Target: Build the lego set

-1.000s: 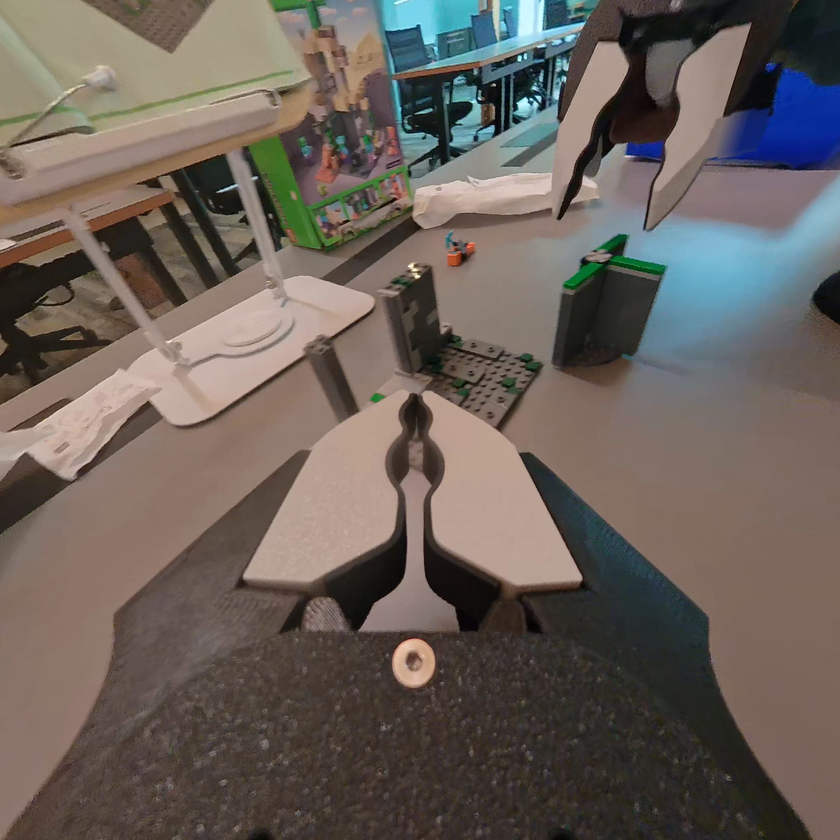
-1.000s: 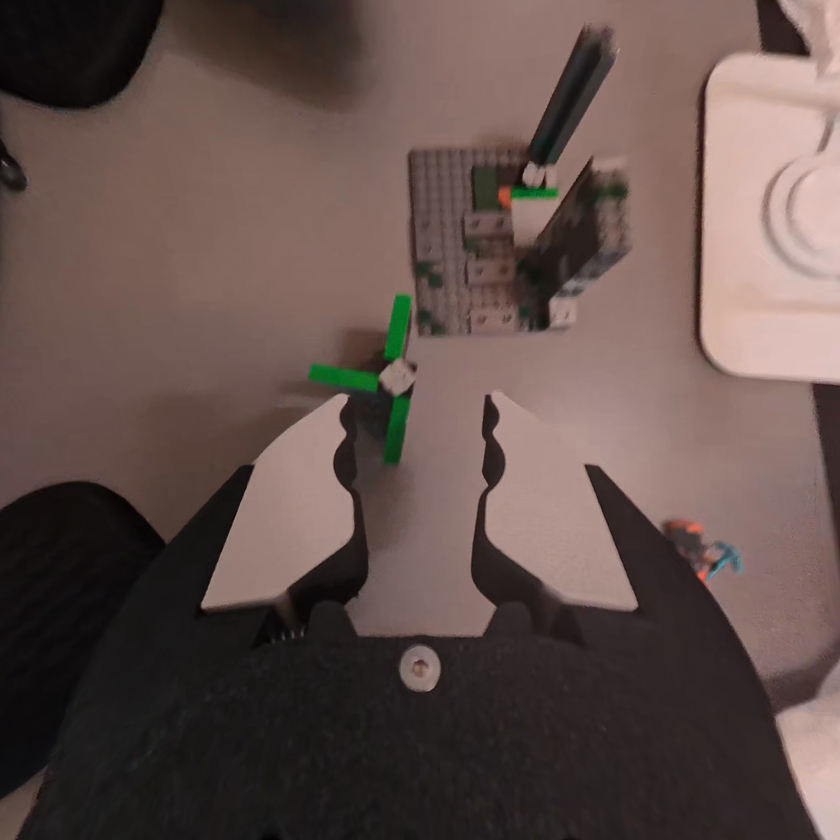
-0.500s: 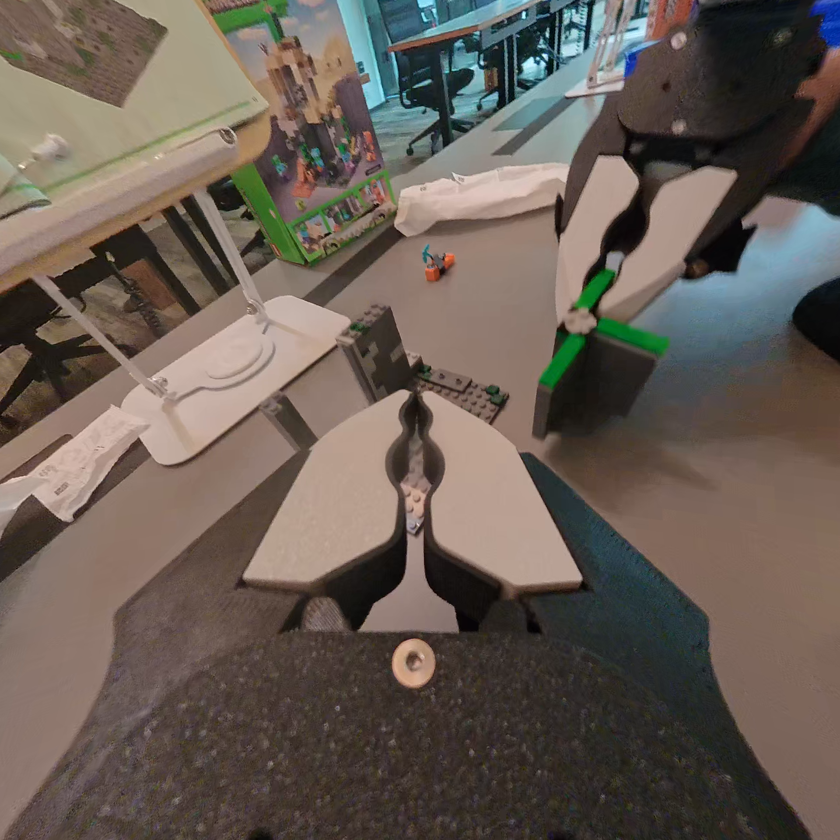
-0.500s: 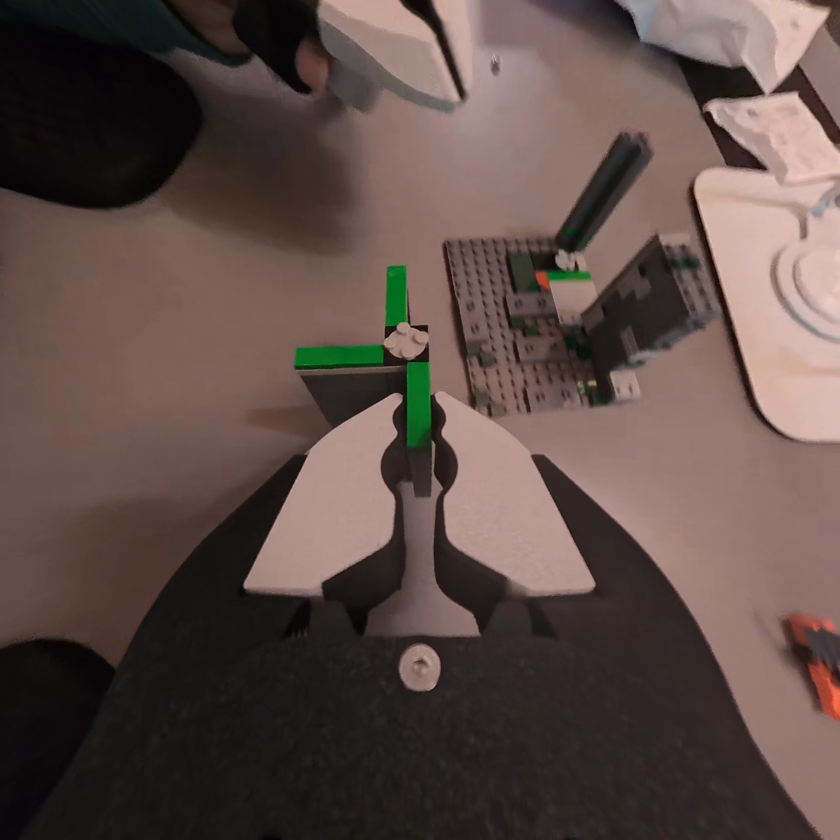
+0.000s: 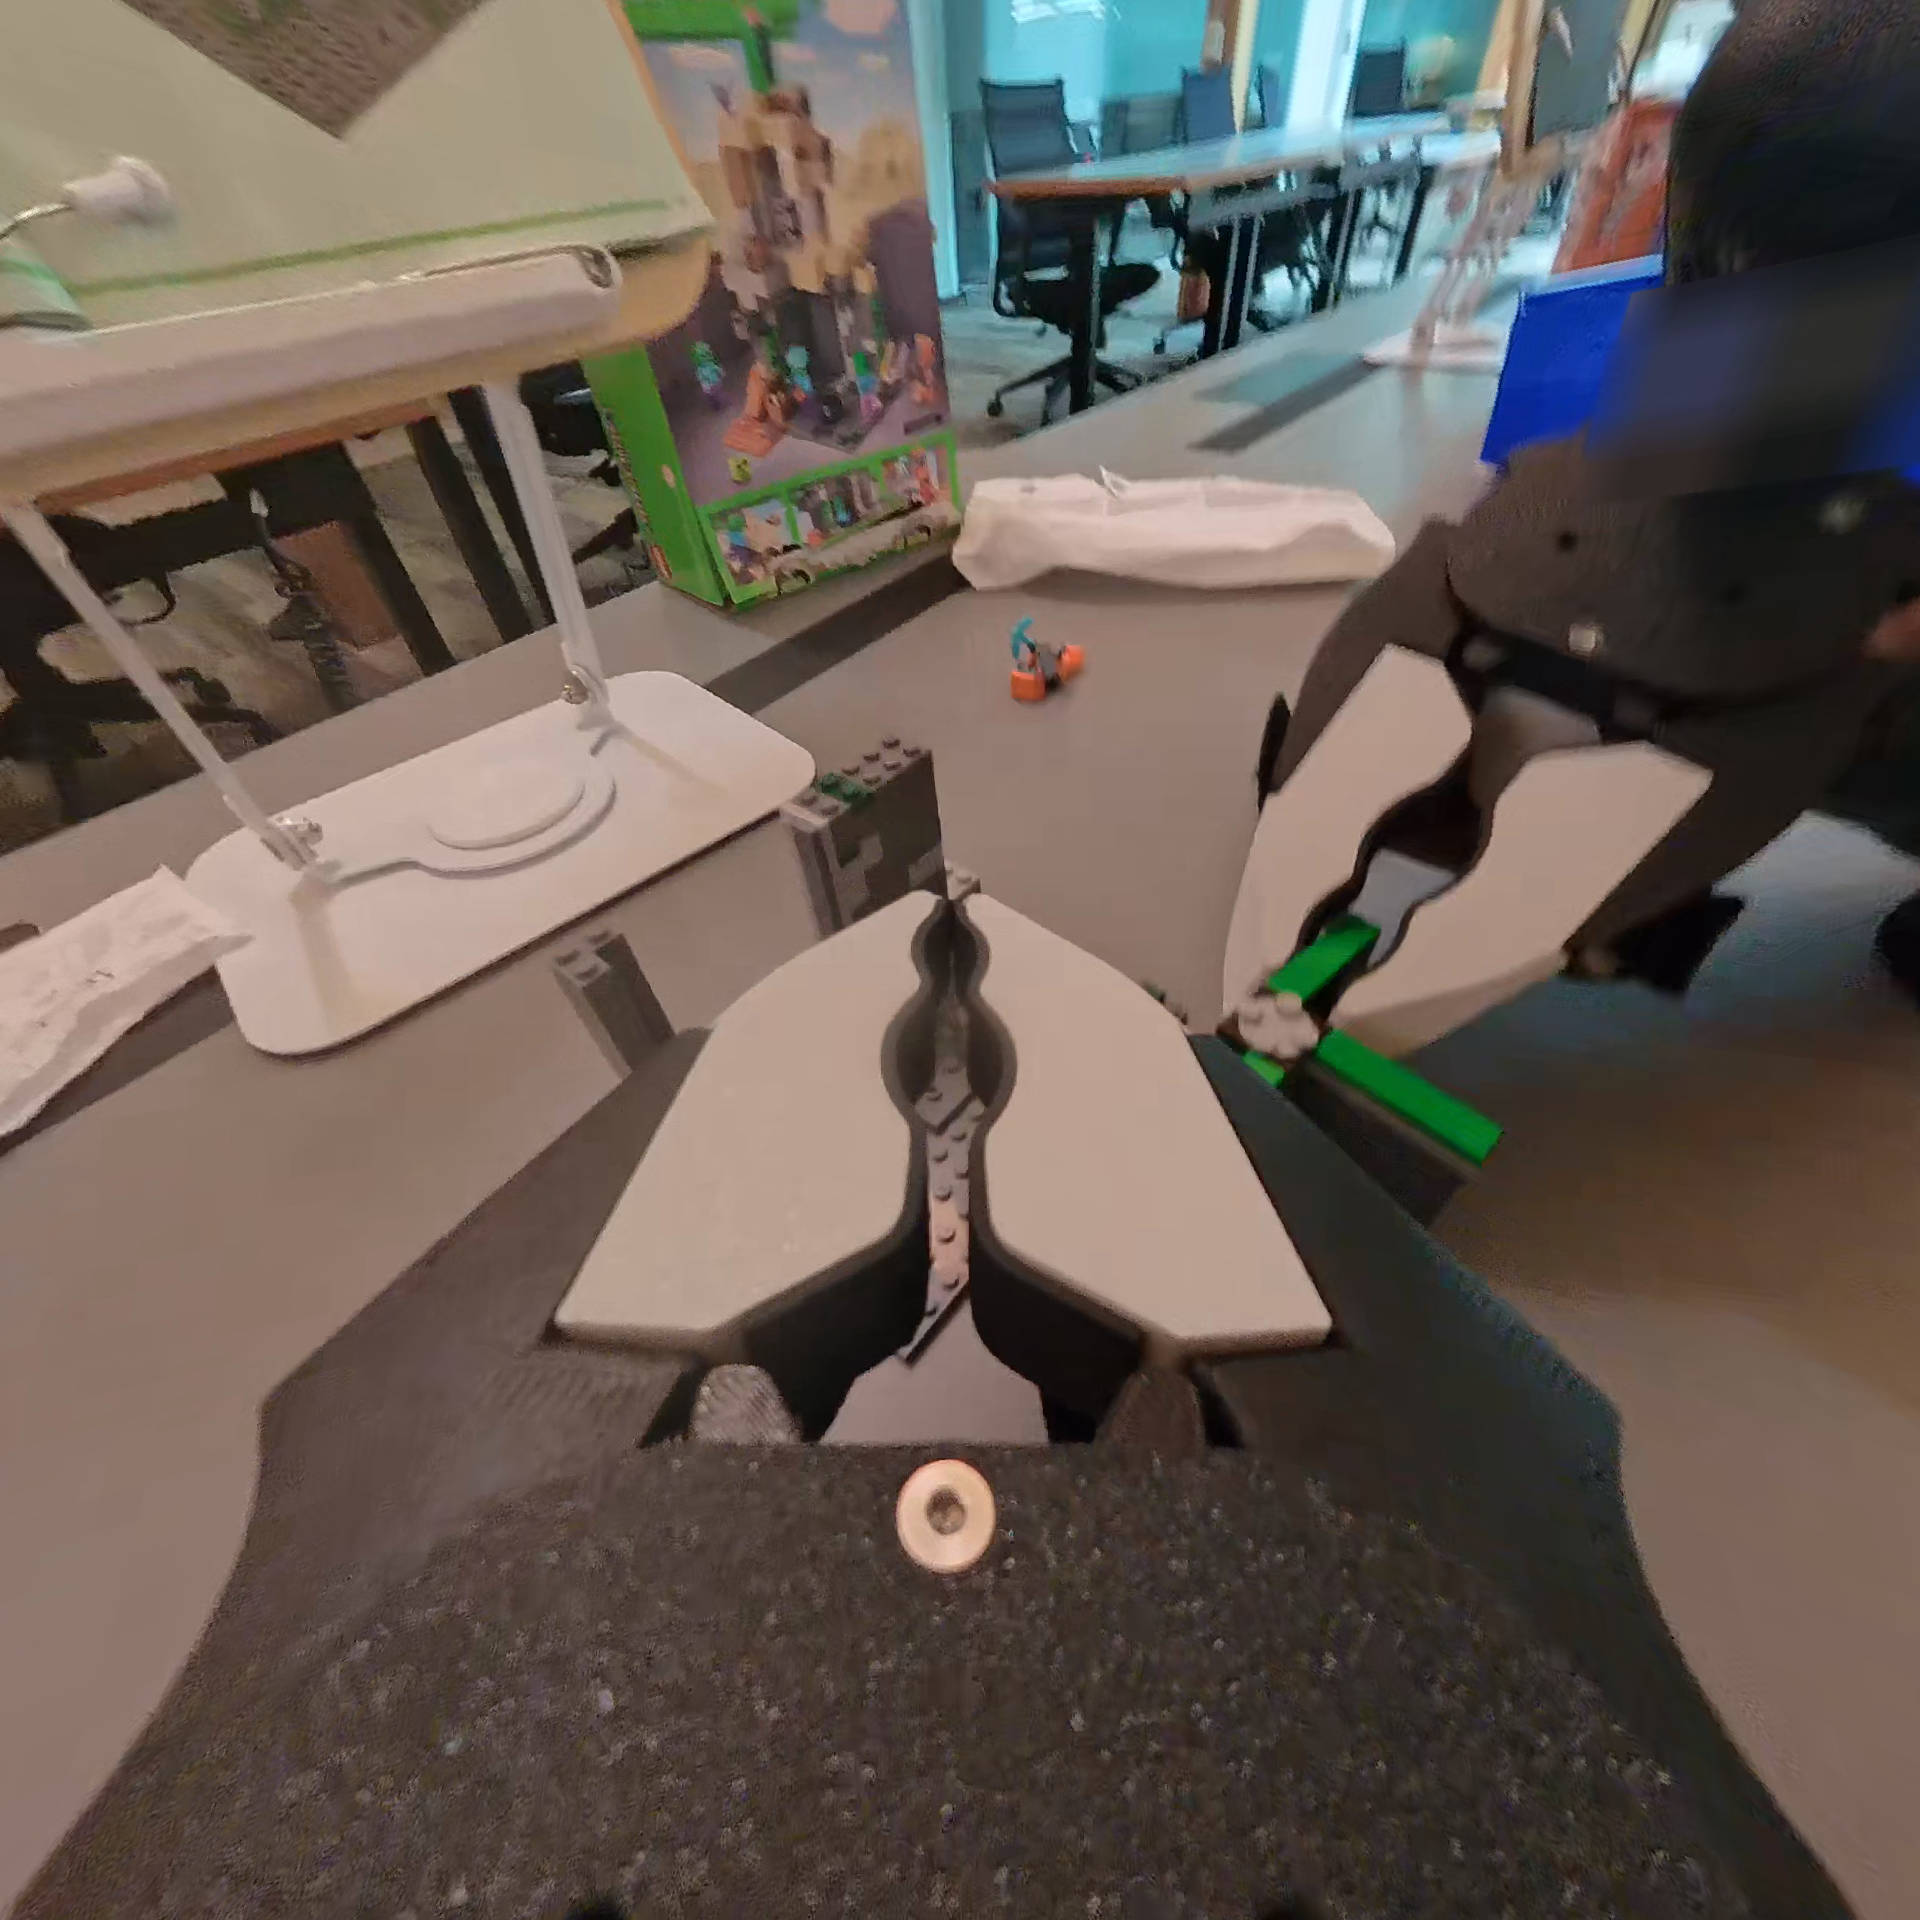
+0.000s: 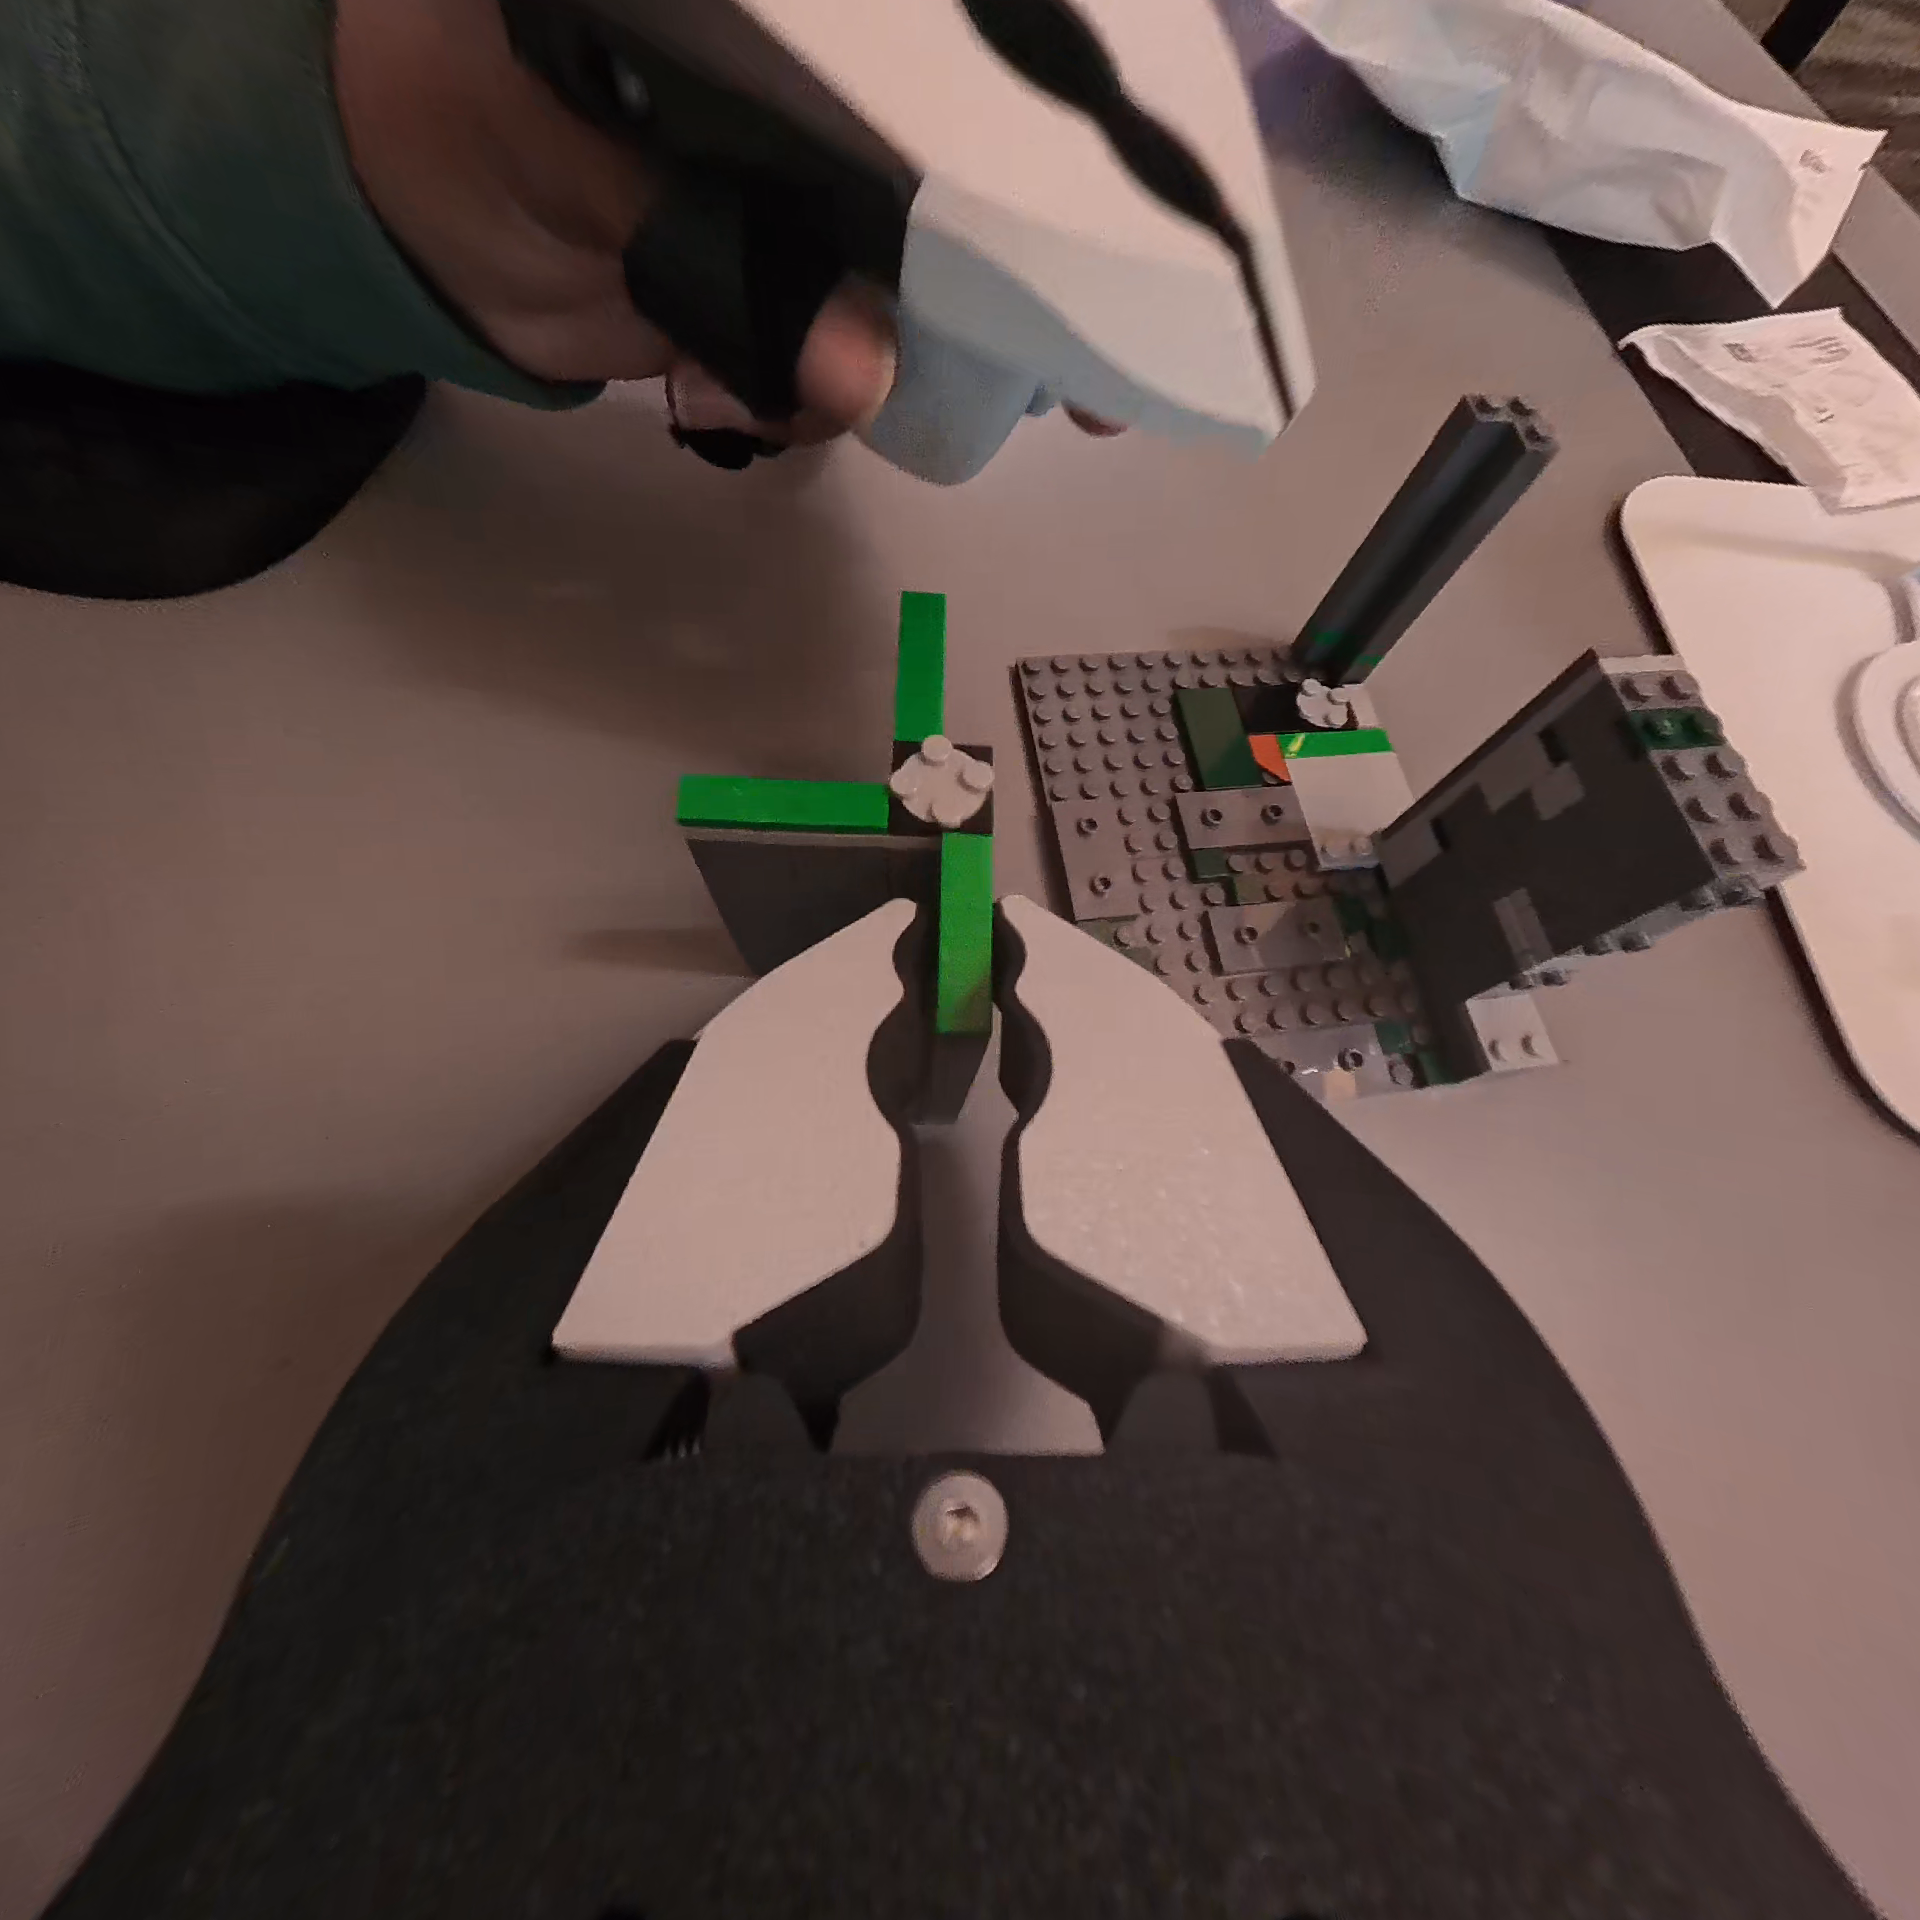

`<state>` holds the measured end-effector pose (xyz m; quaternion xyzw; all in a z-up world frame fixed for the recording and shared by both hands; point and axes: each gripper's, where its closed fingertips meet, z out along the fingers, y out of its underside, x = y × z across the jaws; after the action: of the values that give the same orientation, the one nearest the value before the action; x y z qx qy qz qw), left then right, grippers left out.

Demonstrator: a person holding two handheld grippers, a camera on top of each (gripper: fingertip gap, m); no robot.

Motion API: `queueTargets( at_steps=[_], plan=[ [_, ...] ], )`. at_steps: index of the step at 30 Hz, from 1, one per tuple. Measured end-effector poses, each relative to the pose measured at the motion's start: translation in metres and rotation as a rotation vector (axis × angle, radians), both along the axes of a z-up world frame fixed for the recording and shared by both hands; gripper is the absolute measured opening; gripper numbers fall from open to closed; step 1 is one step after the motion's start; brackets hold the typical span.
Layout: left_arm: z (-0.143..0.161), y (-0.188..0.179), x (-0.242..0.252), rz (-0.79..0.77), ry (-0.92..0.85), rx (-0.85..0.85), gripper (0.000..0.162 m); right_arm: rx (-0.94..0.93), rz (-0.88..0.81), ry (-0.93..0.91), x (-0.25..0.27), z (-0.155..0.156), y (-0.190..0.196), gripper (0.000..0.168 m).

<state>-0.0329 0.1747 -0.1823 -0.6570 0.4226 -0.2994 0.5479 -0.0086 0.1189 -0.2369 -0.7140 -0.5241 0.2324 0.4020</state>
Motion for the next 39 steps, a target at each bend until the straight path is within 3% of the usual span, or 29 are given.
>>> queueTargets(
  at_steps=[1,7,17,30,39],
  plan=[
    [-0.003,-0.002,0.000,-0.021,0.028,0.032,0.000,0.004,-0.001,0.014,0.000,0.001,0.000,0.011],
    [-0.007,-0.011,0.007,-0.109,0.056,0.072,0.003,0.008,-0.009,0.092,0.007,0.016,0.000,0.028],
    [-0.008,-0.030,0.005,-0.322,0.028,0.002,0.015,0.002,-0.117,0.238,0.035,0.034,0.017,0.028],
    [-0.021,-0.059,-0.004,-0.554,0.057,-0.054,0.034,0.030,-0.166,0.189,0.040,0.029,0.023,0.025],
    [-0.035,-0.060,0.000,-0.542,0.128,-0.049,0.030,-0.008,-0.029,0.130,0.026,0.019,0.000,0.026]
  ],
)
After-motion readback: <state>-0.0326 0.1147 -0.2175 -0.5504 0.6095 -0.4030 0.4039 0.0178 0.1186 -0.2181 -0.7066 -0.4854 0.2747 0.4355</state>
